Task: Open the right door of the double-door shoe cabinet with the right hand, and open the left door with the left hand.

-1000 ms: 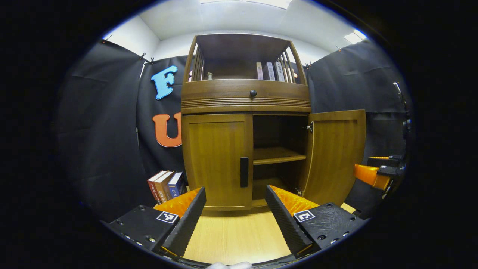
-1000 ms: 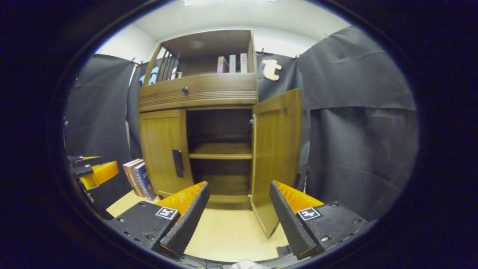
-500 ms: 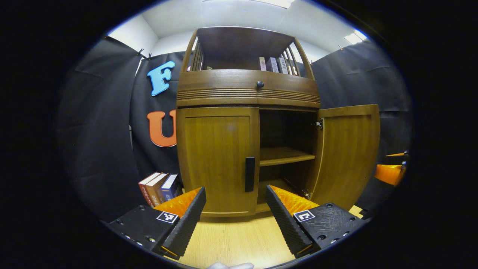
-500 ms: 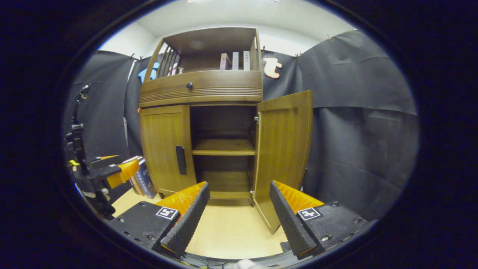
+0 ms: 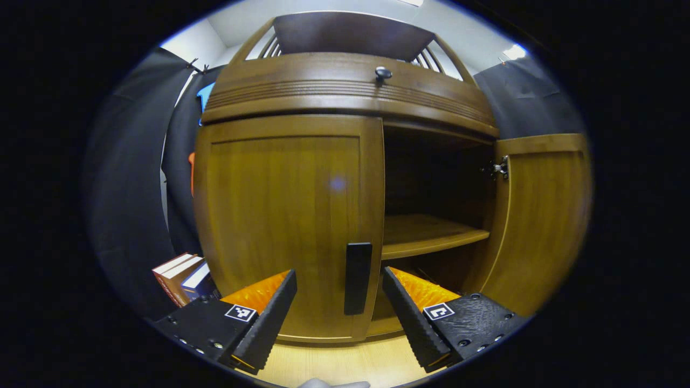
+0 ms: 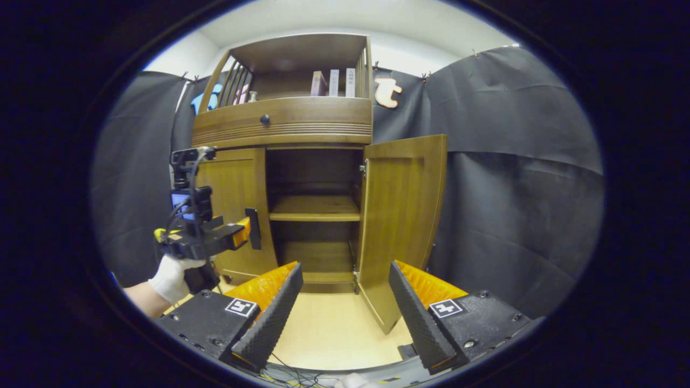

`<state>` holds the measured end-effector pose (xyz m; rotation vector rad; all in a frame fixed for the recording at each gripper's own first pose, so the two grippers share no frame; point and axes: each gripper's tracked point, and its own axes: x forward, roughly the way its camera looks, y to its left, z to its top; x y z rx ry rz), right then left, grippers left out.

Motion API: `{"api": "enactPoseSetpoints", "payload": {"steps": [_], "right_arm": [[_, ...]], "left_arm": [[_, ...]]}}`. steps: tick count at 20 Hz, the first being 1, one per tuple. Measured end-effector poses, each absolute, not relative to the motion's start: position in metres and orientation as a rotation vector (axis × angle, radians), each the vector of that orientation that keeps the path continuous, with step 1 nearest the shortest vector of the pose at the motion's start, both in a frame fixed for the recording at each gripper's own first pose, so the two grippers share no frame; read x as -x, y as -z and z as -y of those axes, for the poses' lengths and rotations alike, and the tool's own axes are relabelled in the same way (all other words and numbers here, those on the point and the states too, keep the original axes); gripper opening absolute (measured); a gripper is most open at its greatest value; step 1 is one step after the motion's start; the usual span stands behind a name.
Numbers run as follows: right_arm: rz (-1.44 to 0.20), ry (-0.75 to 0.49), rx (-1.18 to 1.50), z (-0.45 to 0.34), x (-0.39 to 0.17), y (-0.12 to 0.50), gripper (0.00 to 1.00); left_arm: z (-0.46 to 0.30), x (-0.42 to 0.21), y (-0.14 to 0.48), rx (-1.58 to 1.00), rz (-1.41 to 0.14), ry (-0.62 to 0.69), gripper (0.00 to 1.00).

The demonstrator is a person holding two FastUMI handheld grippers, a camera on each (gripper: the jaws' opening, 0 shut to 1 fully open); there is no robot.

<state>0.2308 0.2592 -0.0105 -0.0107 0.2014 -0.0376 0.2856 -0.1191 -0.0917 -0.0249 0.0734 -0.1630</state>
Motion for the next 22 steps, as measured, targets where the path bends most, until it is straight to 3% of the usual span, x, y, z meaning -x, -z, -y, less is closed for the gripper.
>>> {"api": "enactPoseSetpoints", "payload": {"steps": [6,9,10,11,13,14,15,18,22], "right_arm": [[-0.228,0.044,0.018,-0.252,-0.227,0.015,1.00],[-0.238,0.055,0.014,-0.243,-0.223,0.019,1.00],[-0.242,0.055,0.006,-0.242,-0.223,0.019,1.00],[-0.247,0.057,0.001,-0.240,-0.222,0.021,1.00],[-0.253,0.057,-0.006,-0.238,-0.221,0.023,1.00],[-0.253,0.053,-0.007,-0.238,-0.221,0.023,1.00],[-0.251,0.051,-0.005,-0.238,-0.220,0.023,1.00],[-0.251,0.034,-0.008,-0.243,-0.218,0.023,1.00],[-0.246,0.017,-0.010,-0.249,-0.215,0.022,1.00]], "left_arm": [[0.143,-0.329,0.112,0.010,-0.076,0.159,1.00],[0.150,-0.340,0.120,0.021,-0.095,0.162,0.82],[0.150,-0.342,0.121,0.020,-0.100,0.161,0.81],[0.154,-0.345,0.125,0.031,-0.110,0.179,0.70],[0.154,-0.346,0.124,0.043,-0.101,0.178,0.60],[0.152,-0.342,0.124,0.038,-0.097,0.178,0.50],[0.148,-0.339,0.122,0.034,-0.086,0.161,0.51],[0.143,-0.342,0.124,0.032,-0.087,0.150,0.30],[0.142,-0.334,0.124,0.030,-0.099,0.176,0.24]]}}
